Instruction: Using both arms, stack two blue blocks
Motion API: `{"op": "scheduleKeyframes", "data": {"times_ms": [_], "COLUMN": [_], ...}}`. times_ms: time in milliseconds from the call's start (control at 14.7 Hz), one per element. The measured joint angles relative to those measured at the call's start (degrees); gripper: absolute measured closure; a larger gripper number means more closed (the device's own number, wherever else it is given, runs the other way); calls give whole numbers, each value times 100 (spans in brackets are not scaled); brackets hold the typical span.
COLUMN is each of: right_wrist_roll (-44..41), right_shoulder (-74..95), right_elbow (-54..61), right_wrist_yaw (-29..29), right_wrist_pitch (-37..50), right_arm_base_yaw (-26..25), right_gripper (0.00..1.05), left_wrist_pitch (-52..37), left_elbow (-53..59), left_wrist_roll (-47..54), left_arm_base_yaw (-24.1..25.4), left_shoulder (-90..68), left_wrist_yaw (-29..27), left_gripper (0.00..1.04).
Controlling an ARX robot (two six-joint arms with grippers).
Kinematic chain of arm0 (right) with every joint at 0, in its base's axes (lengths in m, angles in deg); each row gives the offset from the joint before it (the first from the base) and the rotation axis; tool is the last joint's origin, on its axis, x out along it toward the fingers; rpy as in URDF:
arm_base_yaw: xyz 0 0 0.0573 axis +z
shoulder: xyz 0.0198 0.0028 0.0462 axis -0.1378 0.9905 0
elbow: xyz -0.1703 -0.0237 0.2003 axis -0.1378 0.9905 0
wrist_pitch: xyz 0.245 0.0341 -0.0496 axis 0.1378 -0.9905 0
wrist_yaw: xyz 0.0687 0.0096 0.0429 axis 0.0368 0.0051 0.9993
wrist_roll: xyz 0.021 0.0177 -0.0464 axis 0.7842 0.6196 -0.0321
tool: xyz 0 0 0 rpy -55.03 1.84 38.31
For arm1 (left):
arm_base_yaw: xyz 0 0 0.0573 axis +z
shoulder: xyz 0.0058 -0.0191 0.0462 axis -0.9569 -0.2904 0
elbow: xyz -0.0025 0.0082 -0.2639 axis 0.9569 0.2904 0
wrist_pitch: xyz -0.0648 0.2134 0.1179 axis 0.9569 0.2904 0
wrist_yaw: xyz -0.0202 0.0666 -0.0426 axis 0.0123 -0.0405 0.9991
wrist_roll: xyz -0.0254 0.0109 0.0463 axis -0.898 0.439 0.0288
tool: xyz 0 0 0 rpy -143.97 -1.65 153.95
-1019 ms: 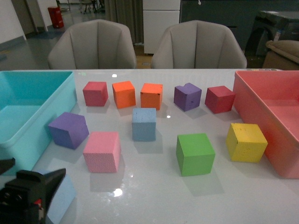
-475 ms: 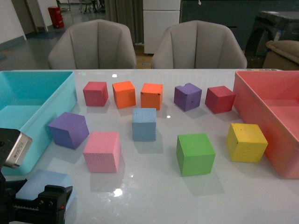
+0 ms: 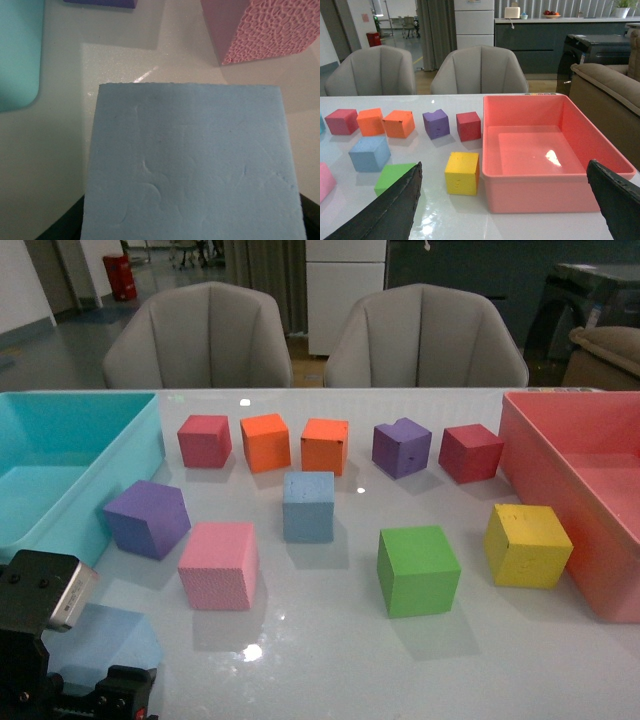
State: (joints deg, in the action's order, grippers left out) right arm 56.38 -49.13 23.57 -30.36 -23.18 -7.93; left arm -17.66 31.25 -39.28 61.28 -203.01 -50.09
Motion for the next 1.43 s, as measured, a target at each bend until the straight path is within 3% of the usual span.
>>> {"op": "scheduleKeyframes", "data": {"times_ms": [136,272,543,883,1426], "right_wrist_roll": [0,2,0,2,2], "right_shoulder": [0,0,0,0,0], "right_elbow": [0,0,0,0,0], "right_wrist_yaw": [2,0,2,0,2], "right_wrist_pitch": [2,2,0,0,0], "right_arm_base_yaw": [0,0,0,0,0], "right_gripper": [6,6,6,6,6], "left_wrist_pitch": [181,616,1753,2988,4304], "left_elbow": [109,192,-407,-2966,-5438], "left_wrist_roll": [0,9,44,83,-496], "left_arm_base_yaw": [-50,-177,-796,-1436,-1447], "left_shoulder": [313,1084,2184,695,-903], "left_wrist_yaw": [-24,-39,-44,-225,-579], "left_gripper": [47,56,59,60,61]}}
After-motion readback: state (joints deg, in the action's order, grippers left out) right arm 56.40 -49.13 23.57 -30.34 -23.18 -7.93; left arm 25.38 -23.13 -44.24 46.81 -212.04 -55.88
